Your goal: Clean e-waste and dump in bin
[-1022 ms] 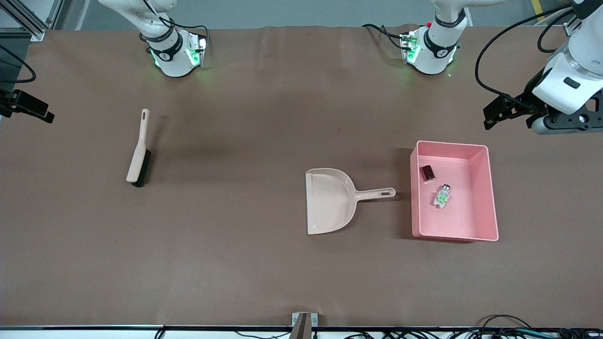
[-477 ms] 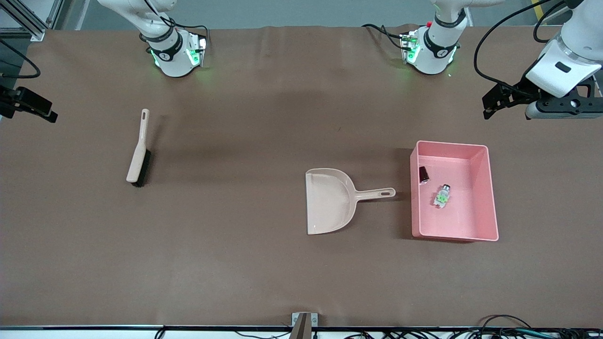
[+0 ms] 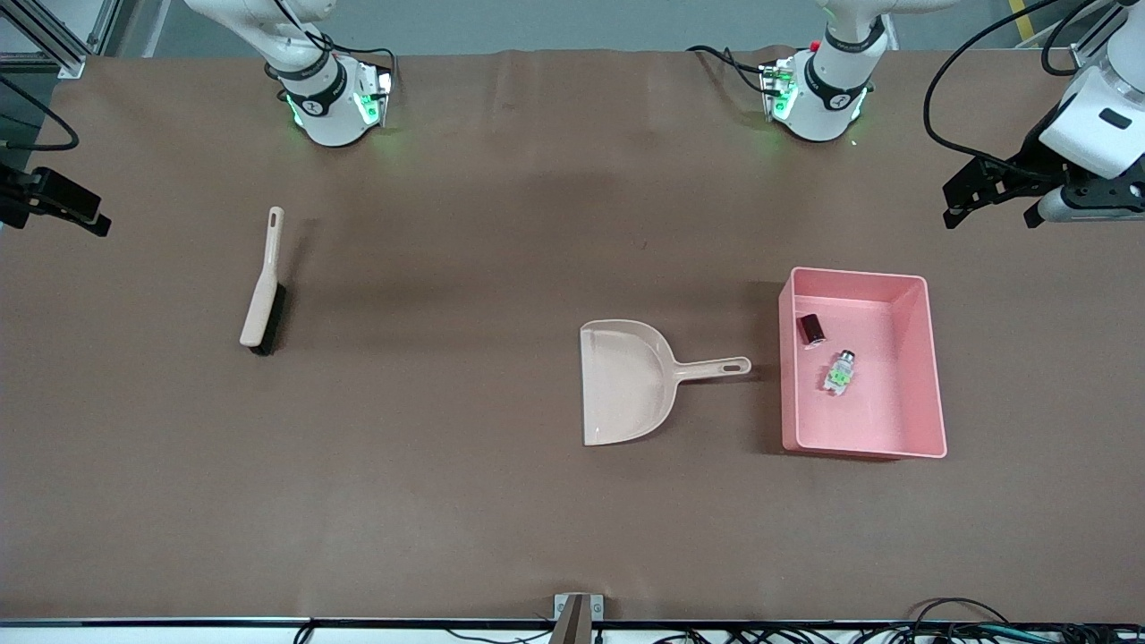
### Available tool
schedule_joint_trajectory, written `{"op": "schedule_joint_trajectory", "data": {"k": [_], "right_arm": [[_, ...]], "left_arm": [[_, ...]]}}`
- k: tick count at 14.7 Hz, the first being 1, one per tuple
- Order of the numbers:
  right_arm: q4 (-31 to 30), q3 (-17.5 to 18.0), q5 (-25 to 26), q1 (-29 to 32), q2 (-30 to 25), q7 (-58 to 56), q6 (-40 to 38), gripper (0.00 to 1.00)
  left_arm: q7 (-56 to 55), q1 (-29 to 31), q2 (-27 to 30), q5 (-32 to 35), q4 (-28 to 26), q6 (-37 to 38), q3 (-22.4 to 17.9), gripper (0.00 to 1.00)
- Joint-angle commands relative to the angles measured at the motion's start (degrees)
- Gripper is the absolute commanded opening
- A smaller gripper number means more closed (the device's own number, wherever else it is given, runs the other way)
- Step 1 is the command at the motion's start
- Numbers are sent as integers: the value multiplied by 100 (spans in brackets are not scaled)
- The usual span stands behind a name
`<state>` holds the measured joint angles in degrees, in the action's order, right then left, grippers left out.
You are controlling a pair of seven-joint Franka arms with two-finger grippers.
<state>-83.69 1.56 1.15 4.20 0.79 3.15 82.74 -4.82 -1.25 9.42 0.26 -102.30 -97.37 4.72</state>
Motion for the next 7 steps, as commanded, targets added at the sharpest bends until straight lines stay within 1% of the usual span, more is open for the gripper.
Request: {"op": "schedule_joint_trajectory", "data": {"k": [1,4,7], "right_arm": [[142,-59,114,-112,79,37,-47,100],[142,-129,96,-121,79,55,-56,100],[133,-121,79,-95,79,63,-47,100]], "left_arm": [[16,-148,-116,106,376,401,-67,100],[16,-148,-116,114,421,473,-67,100],[25,-148,-116,123,413,473,-67,100]]}}
